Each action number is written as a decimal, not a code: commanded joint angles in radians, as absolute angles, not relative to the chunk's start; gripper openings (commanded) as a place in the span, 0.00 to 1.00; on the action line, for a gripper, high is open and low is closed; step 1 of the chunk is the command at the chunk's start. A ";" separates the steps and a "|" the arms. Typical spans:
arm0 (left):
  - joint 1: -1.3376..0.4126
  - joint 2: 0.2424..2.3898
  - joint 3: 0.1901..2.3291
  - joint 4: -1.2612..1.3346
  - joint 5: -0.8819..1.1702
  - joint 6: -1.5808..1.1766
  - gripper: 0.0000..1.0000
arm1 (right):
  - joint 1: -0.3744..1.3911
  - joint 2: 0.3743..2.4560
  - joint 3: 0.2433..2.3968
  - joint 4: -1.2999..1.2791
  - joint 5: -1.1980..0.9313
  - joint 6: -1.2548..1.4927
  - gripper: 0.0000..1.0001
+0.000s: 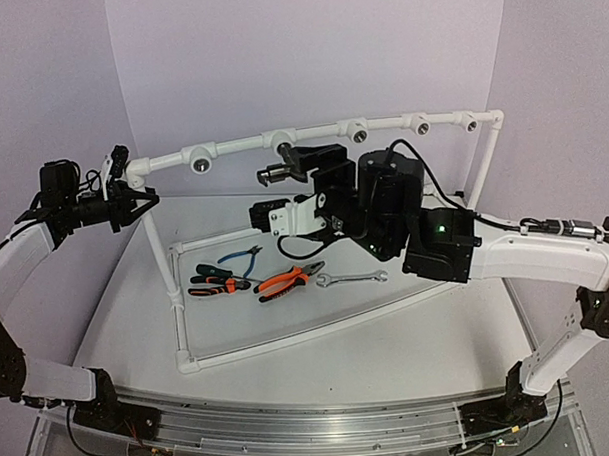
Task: Install the water faucets
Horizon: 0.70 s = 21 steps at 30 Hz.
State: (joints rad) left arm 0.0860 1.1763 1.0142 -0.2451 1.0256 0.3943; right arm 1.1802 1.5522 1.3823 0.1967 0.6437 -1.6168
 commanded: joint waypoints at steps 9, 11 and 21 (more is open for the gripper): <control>0.012 1.176 1.025 -0.322 1.032 0.448 0.00 | 1.115 1.681 1.525 0.213 0.627 -1.676 0.56; 0.012 1.175 1.025 -0.324 1.030 0.450 0.00 | 1.114 1.686 1.524 0.214 0.632 -1.670 0.46; 0.012 1.175 1.020 -0.314 1.030 0.449 0.00 | 1.117 1.736 1.521 0.354 0.764 -1.380 0.18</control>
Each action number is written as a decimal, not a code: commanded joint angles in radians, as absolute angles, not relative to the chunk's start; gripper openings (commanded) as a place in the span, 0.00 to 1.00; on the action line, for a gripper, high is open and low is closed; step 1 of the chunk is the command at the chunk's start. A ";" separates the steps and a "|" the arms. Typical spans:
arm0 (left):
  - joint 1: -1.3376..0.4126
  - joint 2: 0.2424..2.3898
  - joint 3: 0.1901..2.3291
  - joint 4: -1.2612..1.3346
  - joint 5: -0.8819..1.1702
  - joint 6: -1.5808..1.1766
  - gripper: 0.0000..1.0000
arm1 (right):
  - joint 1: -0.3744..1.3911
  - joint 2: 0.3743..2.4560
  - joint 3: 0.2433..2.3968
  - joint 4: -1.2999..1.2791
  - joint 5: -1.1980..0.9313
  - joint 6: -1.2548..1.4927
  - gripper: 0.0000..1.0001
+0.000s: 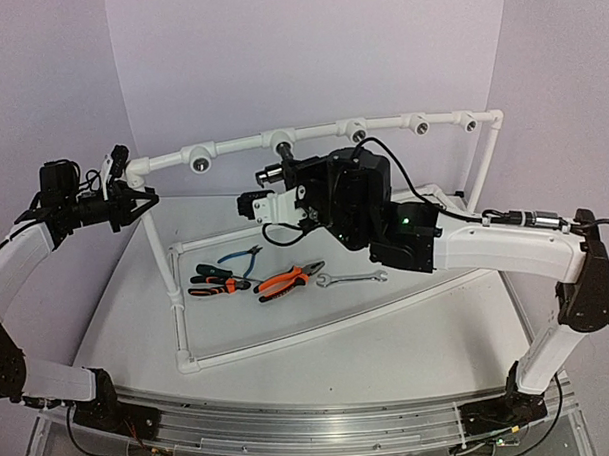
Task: Install the water faucets
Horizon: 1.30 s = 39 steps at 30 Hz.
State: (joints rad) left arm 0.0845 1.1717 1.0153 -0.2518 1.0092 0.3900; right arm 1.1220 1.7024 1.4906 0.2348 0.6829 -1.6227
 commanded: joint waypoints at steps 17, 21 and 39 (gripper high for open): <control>0.012 1.177 1.012 -0.299 1.031 0.445 0.00 | 1.120 1.731 1.334 0.448 0.899 0.481 0.00; 0.012 1.177 1.008 -0.291 1.033 0.442 0.00 | 1.120 1.733 1.279 0.448 0.912 0.972 0.00; 0.010 1.174 0.995 -0.272 1.042 0.437 0.00 | 1.119 1.769 1.254 0.623 0.631 1.861 0.14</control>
State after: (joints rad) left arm 0.0788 1.1702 1.0157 -0.2500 0.9979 0.3843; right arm 1.1259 1.7125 1.2874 0.6679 0.7548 1.6501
